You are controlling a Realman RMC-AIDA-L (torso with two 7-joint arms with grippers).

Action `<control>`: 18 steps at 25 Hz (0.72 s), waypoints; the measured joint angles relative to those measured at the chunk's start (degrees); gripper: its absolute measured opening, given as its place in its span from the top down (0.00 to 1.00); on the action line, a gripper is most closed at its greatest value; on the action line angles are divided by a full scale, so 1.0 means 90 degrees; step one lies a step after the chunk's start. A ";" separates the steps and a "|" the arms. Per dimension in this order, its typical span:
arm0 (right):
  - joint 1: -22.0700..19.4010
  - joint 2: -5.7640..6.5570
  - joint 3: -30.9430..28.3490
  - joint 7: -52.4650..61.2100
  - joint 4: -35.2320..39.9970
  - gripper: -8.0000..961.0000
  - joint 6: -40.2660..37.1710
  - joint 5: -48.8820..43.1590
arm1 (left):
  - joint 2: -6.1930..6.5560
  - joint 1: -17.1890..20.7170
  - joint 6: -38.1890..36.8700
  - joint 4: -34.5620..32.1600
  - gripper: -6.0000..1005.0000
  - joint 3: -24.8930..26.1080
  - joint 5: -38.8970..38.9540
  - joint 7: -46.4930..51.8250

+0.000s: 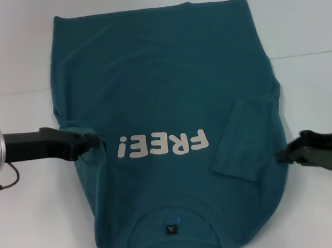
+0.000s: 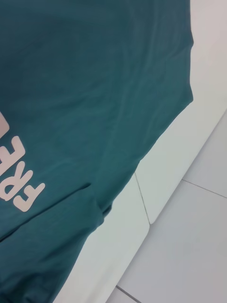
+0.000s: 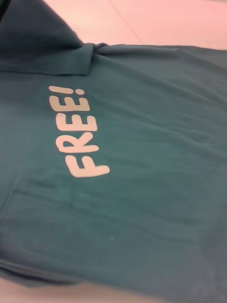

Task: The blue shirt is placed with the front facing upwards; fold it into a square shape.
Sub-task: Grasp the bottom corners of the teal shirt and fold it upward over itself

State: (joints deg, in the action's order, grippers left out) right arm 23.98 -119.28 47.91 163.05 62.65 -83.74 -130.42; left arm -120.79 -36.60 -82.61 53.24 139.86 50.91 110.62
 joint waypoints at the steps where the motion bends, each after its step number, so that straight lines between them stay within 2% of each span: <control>1: -0.0085 -0.0004 -0.0074 -0.0006 -0.0005 0.93 -0.0018 0.0038 | 0.0005 0.0008 -0.0002 -0.0003 0.99 0.0000 0.0000 0.0011; 3: -0.0369 -0.0036 -0.0257 -0.0067 -0.0125 0.93 -0.0038 0.0399 | 0.0021 0.0050 -0.0033 -0.0001 0.99 -0.0041 -0.0045 0.0094; 4: -0.0369 -0.0036 -0.0257 -0.0067 -0.0125 0.93 -0.0038 0.0399 | 0.0021 0.0050 -0.0033 -0.0001 0.99 -0.0041 -0.0045 0.0094; 7: -0.0814 -0.0024 -0.0484 -0.0478 -0.0575 0.93 -0.0171 0.1204 | 0.0061 0.0138 -0.0169 0.0056 0.99 -0.0025 -0.0053 0.0169; 11: -0.1014 -0.0004 -0.0792 -0.0957 -0.0879 0.93 -0.0445 0.1279 | 0.0139 0.0349 -0.0345 0.0151 0.99 0.0082 -0.0012 0.0236; 13: -0.1040 0.0087 -0.1110 -0.1342 -0.1346 0.93 -0.0520 0.1186 | 0.0168 0.0371 -0.0445 0.0088 0.99 0.0289 -0.0009 0.0274; 14: -0.1040 0.0087 -0.1110 -0.1342 -0.1346 0.93 -0.0520 0.1186 | 0.0168 0.0371 -0.0445 0.0088 0.99 0.0289 -0.0009 0.0274; 18: -0.1050 0.0245 -0.1425 -0.1597 -0.1636 0.93 -0.0536 0.1048 | 0.0192 0.0367 -0.0554 0.0131 0.99 0.0413 0.0053 0.0473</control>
State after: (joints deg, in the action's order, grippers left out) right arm 14.53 -117.08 35.08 148.68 47.93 -88.57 -120.99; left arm -119.06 -33.30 -87.60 54.42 143.58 51.38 114.87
